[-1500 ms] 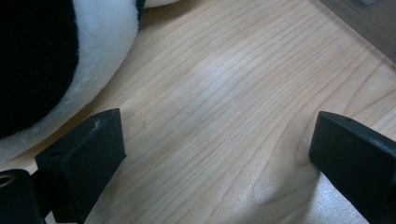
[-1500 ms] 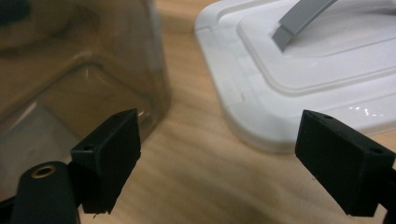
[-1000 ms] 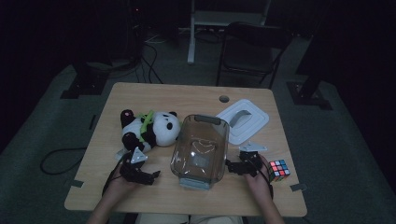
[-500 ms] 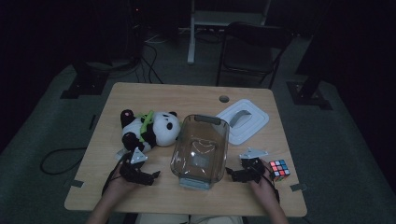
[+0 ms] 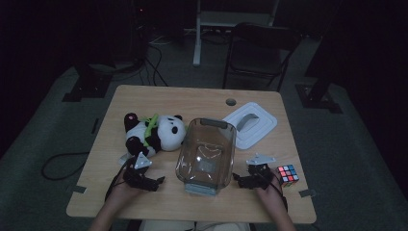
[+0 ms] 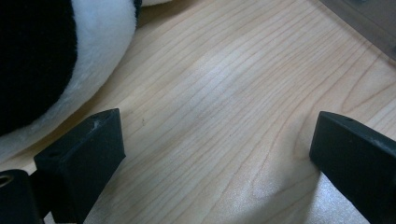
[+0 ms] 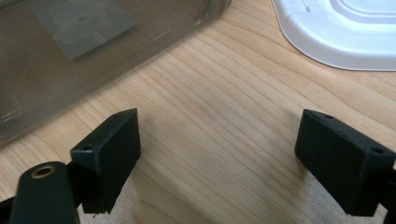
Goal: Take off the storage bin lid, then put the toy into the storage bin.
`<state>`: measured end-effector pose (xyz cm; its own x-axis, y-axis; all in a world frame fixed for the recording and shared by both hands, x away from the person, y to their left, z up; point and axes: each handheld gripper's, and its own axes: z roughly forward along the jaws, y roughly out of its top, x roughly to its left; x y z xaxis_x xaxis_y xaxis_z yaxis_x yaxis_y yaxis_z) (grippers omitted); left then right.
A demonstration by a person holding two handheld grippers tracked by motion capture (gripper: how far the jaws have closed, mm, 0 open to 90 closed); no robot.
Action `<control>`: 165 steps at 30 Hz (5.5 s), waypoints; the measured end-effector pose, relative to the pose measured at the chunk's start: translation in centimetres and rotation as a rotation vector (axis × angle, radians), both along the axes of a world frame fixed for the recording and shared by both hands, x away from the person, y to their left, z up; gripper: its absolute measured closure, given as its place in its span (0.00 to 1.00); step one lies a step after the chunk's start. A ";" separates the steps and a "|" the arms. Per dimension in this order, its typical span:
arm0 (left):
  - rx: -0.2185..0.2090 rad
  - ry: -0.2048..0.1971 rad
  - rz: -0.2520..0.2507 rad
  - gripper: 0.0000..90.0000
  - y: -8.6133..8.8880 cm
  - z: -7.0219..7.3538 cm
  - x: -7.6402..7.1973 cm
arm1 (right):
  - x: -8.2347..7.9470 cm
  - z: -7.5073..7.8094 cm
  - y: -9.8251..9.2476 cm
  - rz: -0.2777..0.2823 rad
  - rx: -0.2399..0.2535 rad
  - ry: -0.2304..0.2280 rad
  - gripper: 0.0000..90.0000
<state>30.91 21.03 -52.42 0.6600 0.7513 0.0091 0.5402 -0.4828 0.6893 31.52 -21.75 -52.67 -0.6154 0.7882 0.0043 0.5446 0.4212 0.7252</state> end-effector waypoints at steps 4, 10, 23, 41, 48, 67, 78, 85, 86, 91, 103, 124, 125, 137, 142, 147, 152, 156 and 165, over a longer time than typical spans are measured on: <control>0.001 -0.001 -0.004 0.04 0.0 0.0 0.0 | 0.1 0.0 -0.1 -0.040 -0.001 0.000 0.15; 0.001 -0.001 -0.011 0.04 0.0 0.0 0.0 | 0.2 0.0 -0.1 -0.044 -0.005 0.001 0.13; 0.034 0.035 -0.106 0.05 -0.2 1.1 -0.8 | 0.3 0.0 -0.1 -0.040 -0.004 0.002 0.13; -0.011 -0.120 -0.140 0.05 -0.3 9.1 -0.7 | 0.3 0.0 -0.1 -0.040 -0.004 0.002 0.13; -0.019 -0.169 -0.115 0.06 0.0 11.4 1.7 | 0.3 0.0 -0.1 -0.041 -0.004 0.003 0.13; -0.018 -0.097 -0.024 0.09 1.8 10.6 11.0 | 0.3 0.0 -0.1 -0.040 -0.004 0.003 0.13; -0.016 0.031 0.038 0.39 2.2 9.0 12.4 | 0.4 0.0 0.1 -0.040 -0.004 0.004 0.13; 0.029 0.049 0.088 0.56 1.3 8.6 12.3 | 0.3 0.0 0.3 -0.027 -0.005 0.003 0.13; 0.019 0.049 0.103 0.61 1.4 8.6 12.3 | 0.3 0.0 0.3 -0.026 -0.006 0.002 0.13; -0.046 0.065 0.134 0.78 1.8 8.7 12.1 | 0.1 0.0 0.6 -0.011 -0.004 0.003 0.13; -0.160 0.049 0.197 0.83 2.8 10.7 11.8 | -0.5 0.1 2.3 0.052 0.011 0.017 0.13; -0.191 -0.129 0.298 0.82 3.0 20.2 11.5 | 0.9 0.8 10.8 0.070 0.040 -0.011 0.13; -0.194 -0.134 0.294 0.82 2.9 20.8 11.5 | 1.1 0.8 11.4 0.058 0.045 -0.007 0.13; -0.230 -0.136 0.213 0.82 -1.2 22.8 11.3 | 3.9 1.5 16.5 -0.068 0.151 0.022 0.13; -0.212 -0.100 0.184 0.82 -2.7 21.6 11.7 | 4.8 1.7 17.7 -0.080 0.153 -0.001 0.13; -0.208 -0.070 0.175 0.82 -3.5 20.5 11.8 | 5.4 2.0 17.7 -0.074 0.154 -0.009 0.13; -0.173 -0.060 0.168 0.82 -4.6 19.1 11.7 | 5.4 2.2 17.6 -0.076 0.161 -0.022 0.13; -0.153 -0.052 0.166 0.81 -4.9 18.4 11.6 | 5.3 2.5 17.4 -0.082 0.175 -0.041 0.13; -0.088 0.029 0.130 0.76 -4.6 15.8 11.7 | 5.2 2.5 16.8 -0.081 0.189 -0.042 0.13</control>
<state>42.58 16.39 -36.61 0.5561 0.8274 -0.0784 0.6145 -0.3458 0.7091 36.76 -4.96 -50.14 -0.5530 0.8227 0.1320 0.5386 0.2321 0.8100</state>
